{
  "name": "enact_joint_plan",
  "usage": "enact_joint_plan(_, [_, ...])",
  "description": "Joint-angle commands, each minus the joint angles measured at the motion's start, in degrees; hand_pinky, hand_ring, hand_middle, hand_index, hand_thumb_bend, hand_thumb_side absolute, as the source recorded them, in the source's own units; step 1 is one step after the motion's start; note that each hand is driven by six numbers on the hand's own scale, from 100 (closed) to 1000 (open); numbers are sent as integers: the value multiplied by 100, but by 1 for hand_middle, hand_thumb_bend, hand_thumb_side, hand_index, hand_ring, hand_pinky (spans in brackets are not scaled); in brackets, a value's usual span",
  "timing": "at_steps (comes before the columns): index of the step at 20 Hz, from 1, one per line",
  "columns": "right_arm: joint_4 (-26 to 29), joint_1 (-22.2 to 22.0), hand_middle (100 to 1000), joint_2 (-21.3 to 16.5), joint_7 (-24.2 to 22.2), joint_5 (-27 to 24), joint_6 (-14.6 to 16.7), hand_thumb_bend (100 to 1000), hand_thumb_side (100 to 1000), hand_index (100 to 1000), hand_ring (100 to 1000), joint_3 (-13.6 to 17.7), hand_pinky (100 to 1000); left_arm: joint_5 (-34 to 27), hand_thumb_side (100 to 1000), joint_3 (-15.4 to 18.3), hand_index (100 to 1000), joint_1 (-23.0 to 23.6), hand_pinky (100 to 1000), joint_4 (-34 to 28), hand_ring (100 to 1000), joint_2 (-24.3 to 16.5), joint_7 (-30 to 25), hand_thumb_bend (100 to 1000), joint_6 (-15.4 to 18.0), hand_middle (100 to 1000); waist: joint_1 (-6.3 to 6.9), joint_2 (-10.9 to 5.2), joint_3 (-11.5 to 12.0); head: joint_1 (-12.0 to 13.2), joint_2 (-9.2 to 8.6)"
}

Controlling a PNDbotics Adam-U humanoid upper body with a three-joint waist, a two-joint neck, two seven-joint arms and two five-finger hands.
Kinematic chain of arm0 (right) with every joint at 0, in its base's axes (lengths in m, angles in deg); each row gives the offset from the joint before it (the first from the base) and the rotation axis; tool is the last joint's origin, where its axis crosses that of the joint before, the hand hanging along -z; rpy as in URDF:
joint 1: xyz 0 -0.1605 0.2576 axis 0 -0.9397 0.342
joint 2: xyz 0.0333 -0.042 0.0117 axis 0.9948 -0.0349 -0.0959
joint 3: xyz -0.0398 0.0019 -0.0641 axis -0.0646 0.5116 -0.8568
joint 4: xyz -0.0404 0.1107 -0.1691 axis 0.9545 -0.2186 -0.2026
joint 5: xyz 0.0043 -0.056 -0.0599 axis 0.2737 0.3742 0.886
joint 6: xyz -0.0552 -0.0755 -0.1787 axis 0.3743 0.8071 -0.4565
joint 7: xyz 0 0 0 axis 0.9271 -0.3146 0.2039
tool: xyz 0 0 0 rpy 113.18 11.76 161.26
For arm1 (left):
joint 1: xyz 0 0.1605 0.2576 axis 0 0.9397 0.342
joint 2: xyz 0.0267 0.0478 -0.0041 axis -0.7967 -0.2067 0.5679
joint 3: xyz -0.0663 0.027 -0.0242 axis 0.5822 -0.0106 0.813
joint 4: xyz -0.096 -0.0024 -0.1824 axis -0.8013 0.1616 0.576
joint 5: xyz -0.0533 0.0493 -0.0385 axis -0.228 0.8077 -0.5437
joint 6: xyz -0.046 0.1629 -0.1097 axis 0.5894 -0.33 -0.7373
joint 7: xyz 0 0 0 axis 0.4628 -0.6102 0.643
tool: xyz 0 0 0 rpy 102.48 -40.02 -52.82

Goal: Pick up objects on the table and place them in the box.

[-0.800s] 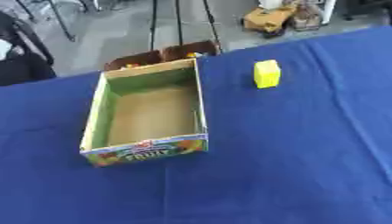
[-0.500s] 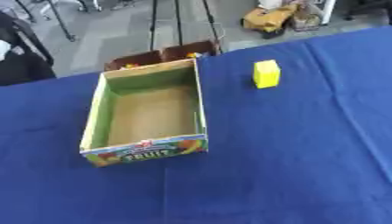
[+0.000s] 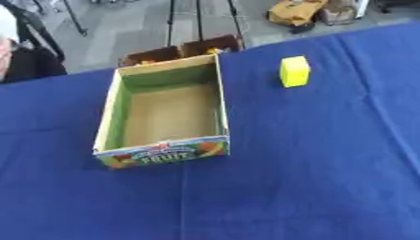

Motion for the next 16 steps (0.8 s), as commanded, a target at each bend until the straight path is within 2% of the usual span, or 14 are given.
enact_joint_plan(1, [-21, 125, 686, -159, -17, -16, 29, 411, 1000, 832, 780, -1, 729, -11, 1000, 6, 1000, -9, 811, -112, 892, -70, -4, 100, -20, 880, -74, -56, 2, 160, 142])
enact_joint_plan(9, [-151, 205, 684, -173, -54, -2, 51, 413, 1000, 833, 783, -44, 730, -3, 1000, -7, 1000, 35, 811, -112, 892, -72, -3, 100, -24, 881, -37, -93, 0, 569, 351])
enact_joint_plan(12, [-170, 214, 683, -182, -73, -5, 38, 414, 1000, 833, 784, -48, 731, -1, 1000, -13, 1000, 46, 812, -112, 892, -68, -6, 100, -24, 881, -21, -100, -7, 609, 373])
enact_joint_plan(16, [-205, 241, 684, -208, -87, -2, 36, 411, 1000, 833, 782, -56, 730, -4, 1000, -18, 1000, 47, 812, -112, 892, -67, -7, 100, -25, 881, -15, -106, -11, 532, 342])
